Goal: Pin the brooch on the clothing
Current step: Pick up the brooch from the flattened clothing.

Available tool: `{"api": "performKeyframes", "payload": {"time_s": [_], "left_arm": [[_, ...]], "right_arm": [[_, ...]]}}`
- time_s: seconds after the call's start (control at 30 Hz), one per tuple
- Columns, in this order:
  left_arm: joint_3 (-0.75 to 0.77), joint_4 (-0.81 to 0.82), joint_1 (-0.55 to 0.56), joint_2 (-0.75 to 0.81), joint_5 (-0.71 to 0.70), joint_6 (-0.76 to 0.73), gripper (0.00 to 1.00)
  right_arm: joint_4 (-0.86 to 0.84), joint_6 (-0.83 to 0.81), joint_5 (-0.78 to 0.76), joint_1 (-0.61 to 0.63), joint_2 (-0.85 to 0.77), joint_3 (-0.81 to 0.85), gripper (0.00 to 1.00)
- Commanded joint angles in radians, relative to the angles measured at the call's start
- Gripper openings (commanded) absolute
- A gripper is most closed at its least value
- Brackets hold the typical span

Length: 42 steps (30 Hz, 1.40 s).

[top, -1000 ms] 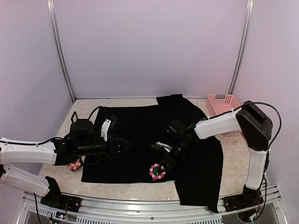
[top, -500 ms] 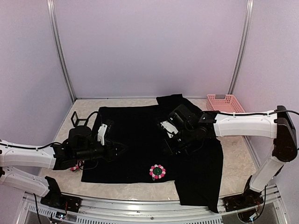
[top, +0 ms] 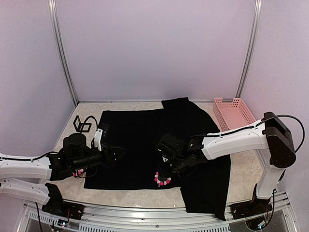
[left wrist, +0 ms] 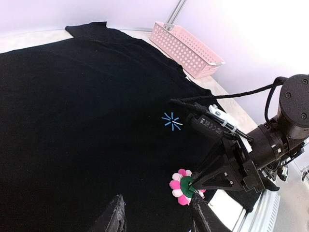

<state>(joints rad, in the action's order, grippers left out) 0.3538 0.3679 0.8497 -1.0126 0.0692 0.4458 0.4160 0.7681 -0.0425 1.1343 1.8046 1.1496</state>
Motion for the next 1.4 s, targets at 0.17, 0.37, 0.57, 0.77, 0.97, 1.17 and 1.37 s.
{"api": "performKeyframes", "payload": {"time_s": [0.17,0.37,0.57,0.77,0.97,1.17,1.37], "left_arm": [[-0.018,0.012,0.015,-0.003,-0.012,0.007,0.42],[-0.015,0.011,0.018,-0.010,-0.019,0.007,0.43],[-0.002,0.011,0.018,-0.035,-0.012,0.010,0.43],[0.005,0.007,0.018,-0.050,-0.006,0.013,0.43],[0.012,0.001,0.018,-0.055,-0.008,0.011,0.43],[0.014,-0.012,0.018,-0.061,-0.015,0.008,0.43],[0.014,-0.015,0.017,-0.065,-0.018,0.007,0.43]], "right_arm": [[0.012,0.090,-0.015,0.011,0.043,0.002,0.19],[0.095,0.085,-0.031,0.022,0.044,0.022,0.25],[0.079,0.096,-0.015,0.034,0.010,-0.019,0.19],[0.055,0.094,0.001,0.041,0.019,-0.031,0.15],[0.083,0.095,-0.003,0.062,0.014,-0.006,0.19],[0.141,0.112,-0.017,0.084,0.010,0.011,0.17],[0.147,0.116,-0.008,0.094,0.002,0.014,0.16]]}}
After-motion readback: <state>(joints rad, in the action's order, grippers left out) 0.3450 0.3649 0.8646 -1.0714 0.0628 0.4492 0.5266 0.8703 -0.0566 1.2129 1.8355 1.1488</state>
